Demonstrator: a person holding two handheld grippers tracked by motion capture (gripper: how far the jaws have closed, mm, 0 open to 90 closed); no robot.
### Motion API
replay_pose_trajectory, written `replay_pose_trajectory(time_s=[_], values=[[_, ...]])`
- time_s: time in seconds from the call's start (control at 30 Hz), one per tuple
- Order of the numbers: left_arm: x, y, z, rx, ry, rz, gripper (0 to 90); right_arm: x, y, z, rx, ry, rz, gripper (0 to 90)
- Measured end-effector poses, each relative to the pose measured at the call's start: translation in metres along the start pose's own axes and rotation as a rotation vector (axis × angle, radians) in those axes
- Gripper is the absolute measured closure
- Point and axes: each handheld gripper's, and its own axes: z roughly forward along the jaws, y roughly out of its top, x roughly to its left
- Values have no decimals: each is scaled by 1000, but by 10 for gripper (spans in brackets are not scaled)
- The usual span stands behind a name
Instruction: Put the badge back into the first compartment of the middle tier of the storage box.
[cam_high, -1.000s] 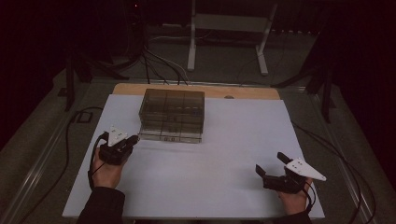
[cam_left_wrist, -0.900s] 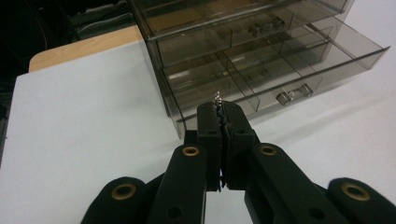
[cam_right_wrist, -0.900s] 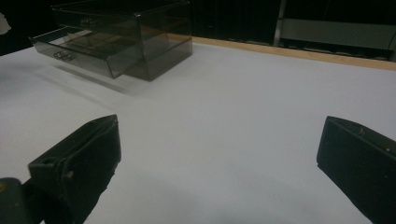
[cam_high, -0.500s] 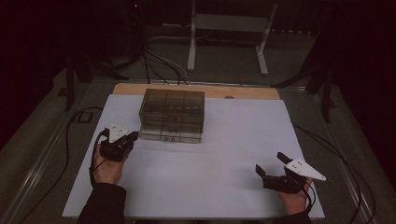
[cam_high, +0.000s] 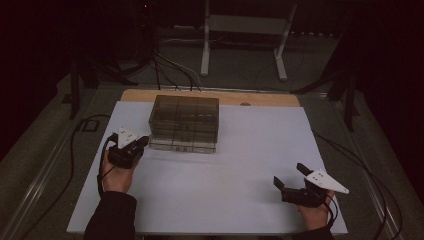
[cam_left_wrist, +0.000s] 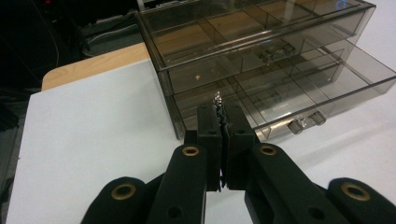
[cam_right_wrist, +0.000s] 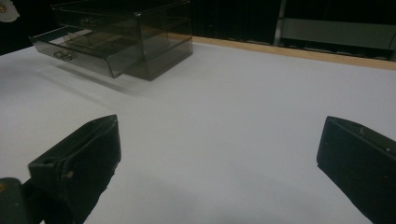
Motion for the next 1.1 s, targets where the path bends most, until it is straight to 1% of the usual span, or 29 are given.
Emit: replay_pose_trajectory(time_s=[0.2, 0.37, 0.83, 1.1], values=[[0, 1, 4, 2, 3, 2, 890, 0, 0, 0, 1, -1, -2, 0], [-1, 4, 7, 3, 9, 11, 890, 0, 0, 0, 2, 0, -1, 0], [-1, 7, 14, 7, 22, 16, 890, 0, 0, 1, 2, 2, 0, 0], [-2, 10, 18, 7, 29, 27, 890, 0, 0, 1, 2, 2, 0, 0]])
